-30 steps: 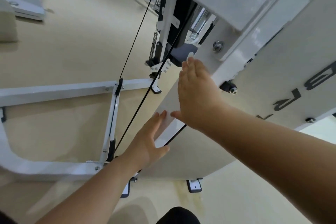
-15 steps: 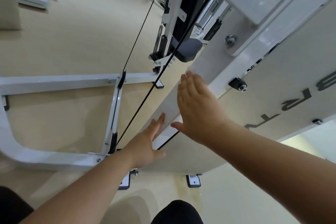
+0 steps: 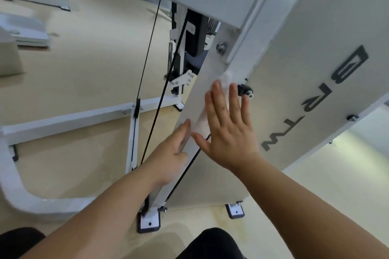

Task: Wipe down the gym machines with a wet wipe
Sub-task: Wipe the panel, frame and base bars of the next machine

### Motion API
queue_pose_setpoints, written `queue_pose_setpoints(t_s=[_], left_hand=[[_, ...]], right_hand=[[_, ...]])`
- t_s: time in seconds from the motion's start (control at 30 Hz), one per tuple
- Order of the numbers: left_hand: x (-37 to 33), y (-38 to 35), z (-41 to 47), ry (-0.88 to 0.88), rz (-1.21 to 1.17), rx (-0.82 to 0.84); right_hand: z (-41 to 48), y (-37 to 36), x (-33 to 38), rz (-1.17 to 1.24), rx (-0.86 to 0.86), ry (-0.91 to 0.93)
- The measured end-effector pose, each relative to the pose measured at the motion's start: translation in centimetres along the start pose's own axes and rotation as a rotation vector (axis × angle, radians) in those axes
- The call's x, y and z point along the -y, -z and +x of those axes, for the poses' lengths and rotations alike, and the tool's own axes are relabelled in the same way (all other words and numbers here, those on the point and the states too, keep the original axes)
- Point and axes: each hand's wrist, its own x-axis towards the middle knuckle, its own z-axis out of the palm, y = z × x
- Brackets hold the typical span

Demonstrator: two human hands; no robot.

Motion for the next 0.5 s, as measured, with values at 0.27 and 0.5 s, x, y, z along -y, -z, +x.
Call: queue_pose_setpoints(t_s=[0.27,0.5], left_hand=[[-0.8,-0.7,-0.2,-0.055,0.026,0.022],[-0.4,1.9,-0.2,0.045,-0.057,0.168]], right_hand=[[-1.6,-2.5,3.8,0.23,-0.01,-0.168],[-3.2,-4.5,3.2,0.242,-0.005,-0.139]])
